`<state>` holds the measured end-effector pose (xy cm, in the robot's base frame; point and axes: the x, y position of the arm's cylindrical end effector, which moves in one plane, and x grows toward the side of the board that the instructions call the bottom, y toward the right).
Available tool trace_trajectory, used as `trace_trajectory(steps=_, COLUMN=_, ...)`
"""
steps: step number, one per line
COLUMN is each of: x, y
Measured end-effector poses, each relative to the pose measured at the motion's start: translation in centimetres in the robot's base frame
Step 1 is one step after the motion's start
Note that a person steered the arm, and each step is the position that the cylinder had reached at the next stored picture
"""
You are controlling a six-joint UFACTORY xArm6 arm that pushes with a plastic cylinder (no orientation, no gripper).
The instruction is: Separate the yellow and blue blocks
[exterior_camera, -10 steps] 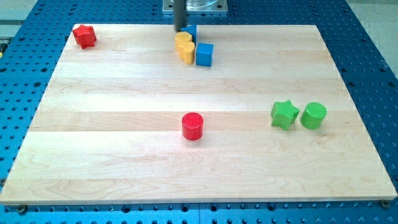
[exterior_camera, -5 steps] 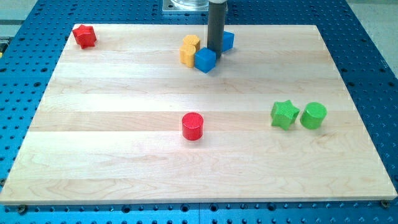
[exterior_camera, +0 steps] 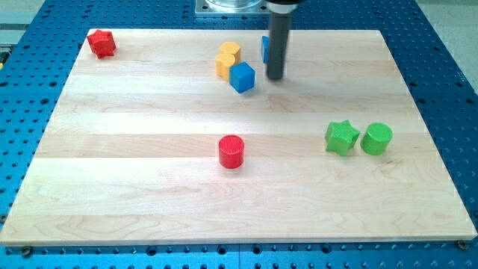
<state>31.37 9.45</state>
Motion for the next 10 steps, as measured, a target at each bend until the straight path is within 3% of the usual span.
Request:
trace_trajectory(steps=1, x=-5.5, y=5.3)
trace_trajectory(steps=2, x=-11.9, y=4.5)
trace_trajectory(steps=3, x=-11.2, y=3.2)
trace_trajectory(steps=5, x=-5.2, y=2.0)
trace_trajectory(steps=7, x=-7.7, y=-0.6)
trace_trajectory(steps=8, x=-5.2, y=-4.0)
trace_trajectory(steps=9, x=3.6, y=-3.9)
trace_trajectory(steps=10, x=2.2, y=-5.6)
